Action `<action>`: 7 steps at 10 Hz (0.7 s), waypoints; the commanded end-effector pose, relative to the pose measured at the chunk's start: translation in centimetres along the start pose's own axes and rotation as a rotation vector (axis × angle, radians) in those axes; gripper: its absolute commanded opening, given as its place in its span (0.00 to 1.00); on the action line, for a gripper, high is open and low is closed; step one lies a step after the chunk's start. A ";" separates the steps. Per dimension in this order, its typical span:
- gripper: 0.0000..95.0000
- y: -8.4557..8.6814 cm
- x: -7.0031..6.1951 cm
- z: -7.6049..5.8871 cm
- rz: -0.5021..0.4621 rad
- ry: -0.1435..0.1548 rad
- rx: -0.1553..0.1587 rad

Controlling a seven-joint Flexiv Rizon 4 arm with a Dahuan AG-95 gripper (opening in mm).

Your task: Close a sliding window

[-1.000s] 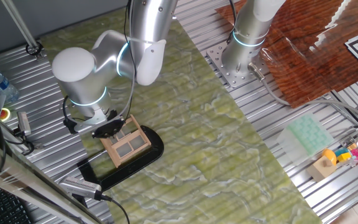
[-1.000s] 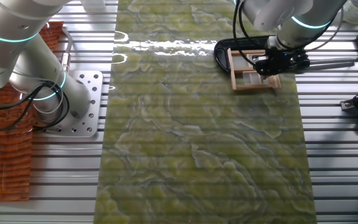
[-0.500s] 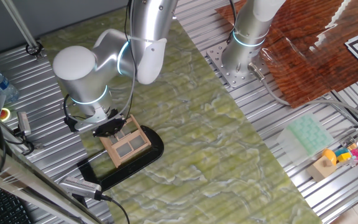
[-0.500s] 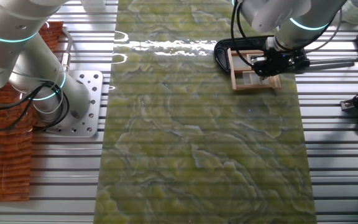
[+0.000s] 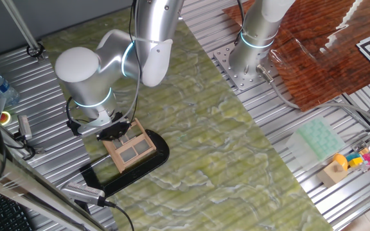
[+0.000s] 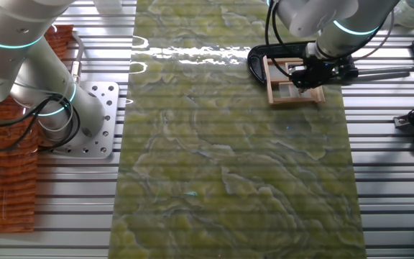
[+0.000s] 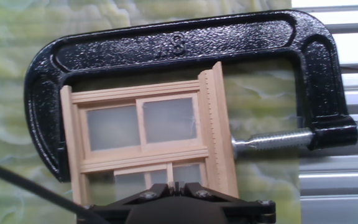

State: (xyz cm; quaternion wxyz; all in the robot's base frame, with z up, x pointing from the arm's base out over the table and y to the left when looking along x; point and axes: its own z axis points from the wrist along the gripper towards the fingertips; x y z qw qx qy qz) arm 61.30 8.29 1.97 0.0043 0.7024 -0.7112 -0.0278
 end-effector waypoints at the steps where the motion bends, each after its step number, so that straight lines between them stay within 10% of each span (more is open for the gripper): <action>1: 0.00 0.1 0.0 0.1 -0.002 -0.001 -0.004; 7: 0.00 1.4 0.2 0.3 0.004 -0.011 -0.015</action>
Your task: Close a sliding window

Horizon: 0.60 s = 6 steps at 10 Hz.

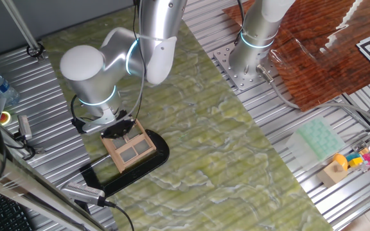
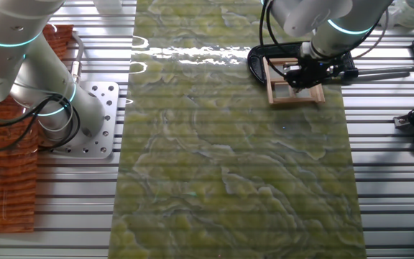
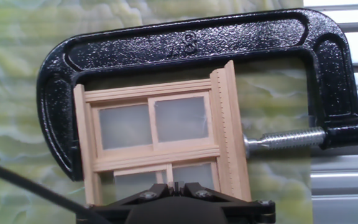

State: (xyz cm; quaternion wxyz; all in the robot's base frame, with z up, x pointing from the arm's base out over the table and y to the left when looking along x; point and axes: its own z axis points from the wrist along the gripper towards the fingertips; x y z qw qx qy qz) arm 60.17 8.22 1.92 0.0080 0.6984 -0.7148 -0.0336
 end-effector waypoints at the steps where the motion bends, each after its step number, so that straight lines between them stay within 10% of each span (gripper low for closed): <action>1: 0.00 0.4 0.0 0.1 -0.008 -0.009 0.001; 6: 0.00 1.1 0.0 -0.1 0.008 -0.006 -0.019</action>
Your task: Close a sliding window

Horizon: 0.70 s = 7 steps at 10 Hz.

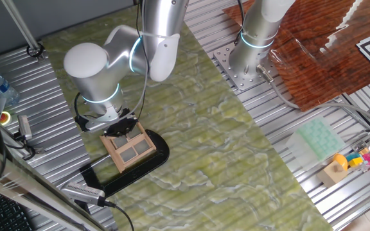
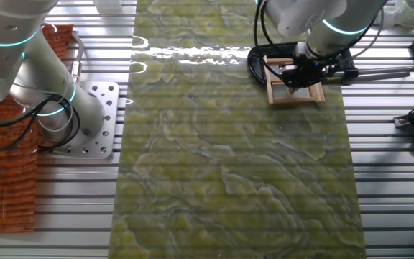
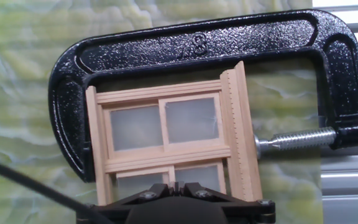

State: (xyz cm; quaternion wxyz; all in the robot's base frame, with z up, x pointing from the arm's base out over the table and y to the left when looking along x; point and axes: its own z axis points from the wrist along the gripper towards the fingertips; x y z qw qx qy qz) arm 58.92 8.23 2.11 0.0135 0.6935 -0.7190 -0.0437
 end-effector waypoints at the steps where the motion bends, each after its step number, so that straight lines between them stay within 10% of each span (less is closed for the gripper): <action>1: 0.00 -0.1 -0.1 -0.1 -0.005 0.000 0.003; 7: 0.00 -1.7 -1.0 -1.4 -0.007 0.006 0.020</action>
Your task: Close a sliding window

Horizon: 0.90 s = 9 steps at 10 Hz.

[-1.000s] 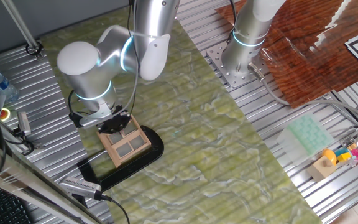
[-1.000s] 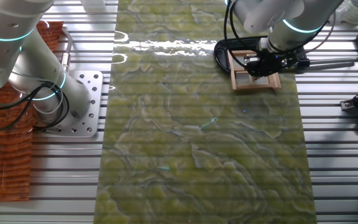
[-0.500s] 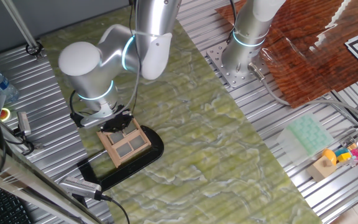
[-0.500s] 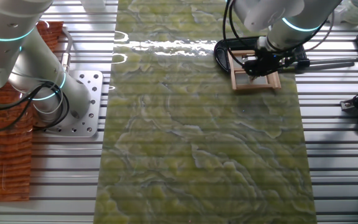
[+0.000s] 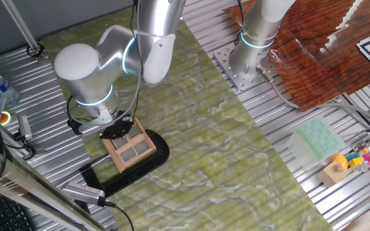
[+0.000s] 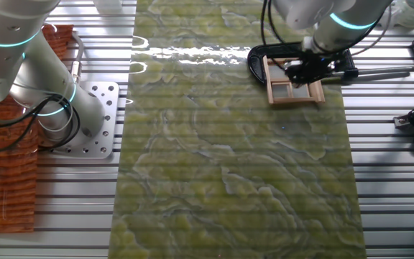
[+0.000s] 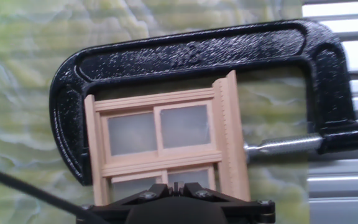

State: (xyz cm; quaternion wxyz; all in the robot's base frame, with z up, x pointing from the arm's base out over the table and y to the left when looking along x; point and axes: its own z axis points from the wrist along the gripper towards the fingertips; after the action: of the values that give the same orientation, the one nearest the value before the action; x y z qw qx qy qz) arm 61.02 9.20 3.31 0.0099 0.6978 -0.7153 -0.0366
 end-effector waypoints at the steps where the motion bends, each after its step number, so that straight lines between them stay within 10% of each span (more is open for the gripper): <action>1: 0.00 0.2 0.1 -0.1 0.012 0.000 0.007; 9: 0.00 -0.3 0.6 0.9 0.018 -0.003 0.011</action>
State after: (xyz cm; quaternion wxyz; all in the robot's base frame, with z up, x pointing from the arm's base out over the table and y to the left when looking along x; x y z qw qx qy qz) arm 61.32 8.69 2.30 0.0050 0.6896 -0.7234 -0.0347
